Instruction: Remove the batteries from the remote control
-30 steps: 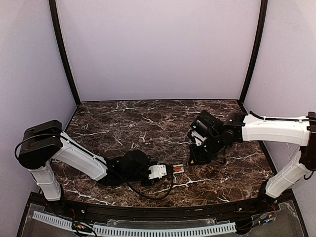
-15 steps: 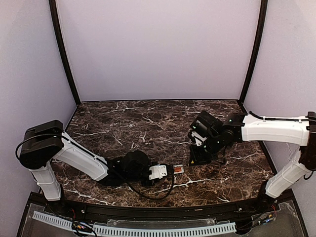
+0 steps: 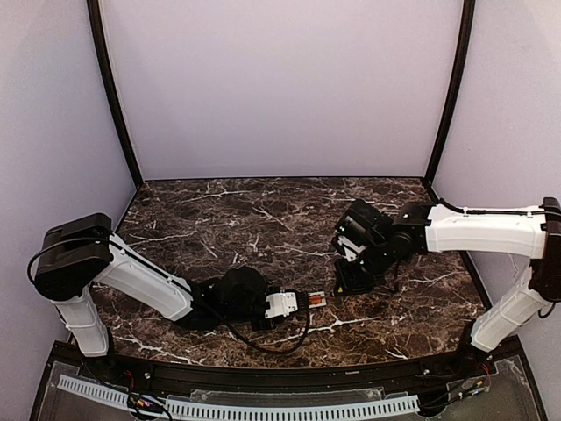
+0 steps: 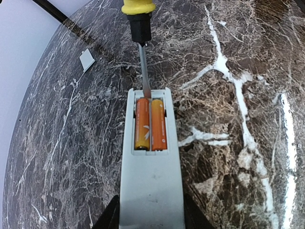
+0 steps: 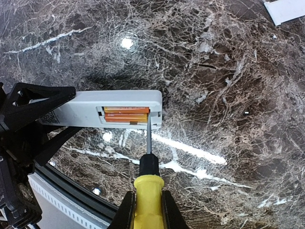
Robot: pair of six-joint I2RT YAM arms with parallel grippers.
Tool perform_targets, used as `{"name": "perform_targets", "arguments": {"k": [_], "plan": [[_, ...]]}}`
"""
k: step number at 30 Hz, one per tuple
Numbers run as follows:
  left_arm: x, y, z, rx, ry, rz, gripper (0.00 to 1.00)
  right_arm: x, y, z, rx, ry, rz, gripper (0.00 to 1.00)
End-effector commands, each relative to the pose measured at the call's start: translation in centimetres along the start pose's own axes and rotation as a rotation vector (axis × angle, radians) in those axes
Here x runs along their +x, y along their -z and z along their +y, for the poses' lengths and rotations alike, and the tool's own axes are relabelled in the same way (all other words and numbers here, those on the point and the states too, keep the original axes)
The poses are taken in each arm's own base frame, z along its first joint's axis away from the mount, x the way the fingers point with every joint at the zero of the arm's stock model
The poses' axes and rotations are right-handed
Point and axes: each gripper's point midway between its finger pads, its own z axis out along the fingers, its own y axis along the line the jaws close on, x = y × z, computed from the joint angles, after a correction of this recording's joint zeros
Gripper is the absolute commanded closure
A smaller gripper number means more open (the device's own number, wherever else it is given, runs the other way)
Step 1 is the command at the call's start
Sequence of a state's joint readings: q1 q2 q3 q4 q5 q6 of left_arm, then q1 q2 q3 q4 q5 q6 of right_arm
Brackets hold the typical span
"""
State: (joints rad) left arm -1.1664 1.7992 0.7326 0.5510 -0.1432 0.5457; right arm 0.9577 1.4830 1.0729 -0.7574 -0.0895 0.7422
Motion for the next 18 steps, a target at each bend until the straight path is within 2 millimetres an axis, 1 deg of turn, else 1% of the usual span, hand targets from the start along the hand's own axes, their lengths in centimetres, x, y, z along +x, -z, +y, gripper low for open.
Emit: {"name": "perform_targets", "arguments": {"k": [1,9,18], "plan": [[-1.1,-0.1,0.0,0.005,-0.006,-0.024,1.0,-0.2,-0.6,0.2,0.014,0.004,-0.009,1.0],[-1.4,-0.1,-0.2,0.015,-0.017,-0.032,1.0,-0.8,-1.0,0.2,0.031,0.009,-0.028,1.0],[-0.8,-0.4,-0.2,0.012,-0.022,0.0,1.0,-1.2,0.4,0.2,0.049,0.015,-0.042,1.0]]}}
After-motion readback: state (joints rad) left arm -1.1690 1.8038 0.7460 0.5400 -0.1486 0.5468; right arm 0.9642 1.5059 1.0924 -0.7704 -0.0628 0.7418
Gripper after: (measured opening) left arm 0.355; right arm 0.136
